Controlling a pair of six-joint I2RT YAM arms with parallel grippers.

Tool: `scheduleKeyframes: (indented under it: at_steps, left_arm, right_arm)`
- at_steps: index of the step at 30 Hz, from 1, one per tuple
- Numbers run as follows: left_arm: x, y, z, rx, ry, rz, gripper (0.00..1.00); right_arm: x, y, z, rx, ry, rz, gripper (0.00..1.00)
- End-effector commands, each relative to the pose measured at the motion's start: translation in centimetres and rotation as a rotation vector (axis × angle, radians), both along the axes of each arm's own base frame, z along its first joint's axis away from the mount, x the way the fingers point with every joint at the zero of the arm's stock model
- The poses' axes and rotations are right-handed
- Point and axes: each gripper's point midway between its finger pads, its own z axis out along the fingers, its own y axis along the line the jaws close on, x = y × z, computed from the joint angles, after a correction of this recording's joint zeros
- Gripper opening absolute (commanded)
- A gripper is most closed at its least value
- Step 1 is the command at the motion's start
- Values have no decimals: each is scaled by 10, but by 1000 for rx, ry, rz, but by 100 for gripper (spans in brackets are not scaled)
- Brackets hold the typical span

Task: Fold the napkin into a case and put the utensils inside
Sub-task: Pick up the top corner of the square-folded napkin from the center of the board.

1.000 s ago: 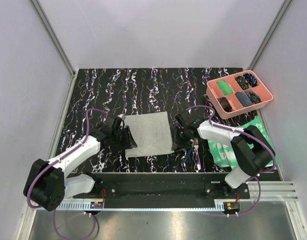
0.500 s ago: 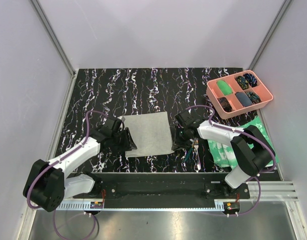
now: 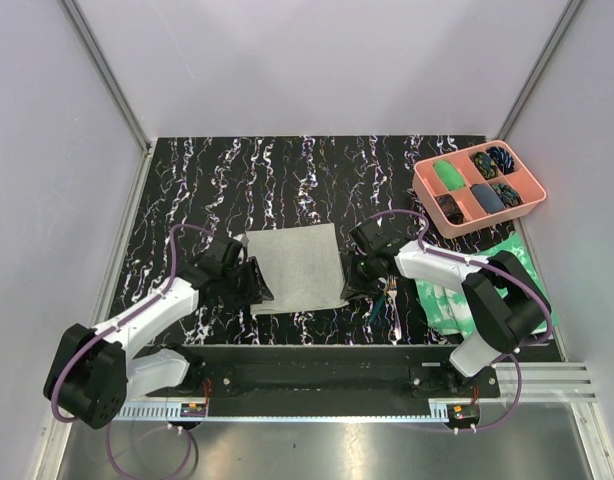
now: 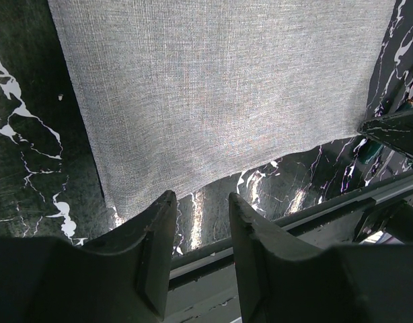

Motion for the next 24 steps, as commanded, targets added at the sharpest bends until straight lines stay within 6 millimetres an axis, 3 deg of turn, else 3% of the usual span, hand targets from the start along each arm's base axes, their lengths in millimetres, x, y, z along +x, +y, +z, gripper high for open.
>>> scheduleKeyframes:
  at_steps: [1,5,24]
  left_arm:
    - [6,-3,10,-25,-47,6,40]
    - [5,-3,12,-25,-53,7,41]
    - [4,-2,12,-27,-51,8,40]
  right_arm:
    - [3,12,7,52,-26,18,22]
    - [3,16,6,68,-21,21,26]
    - [-5,8,-7,51,-5,9,28]
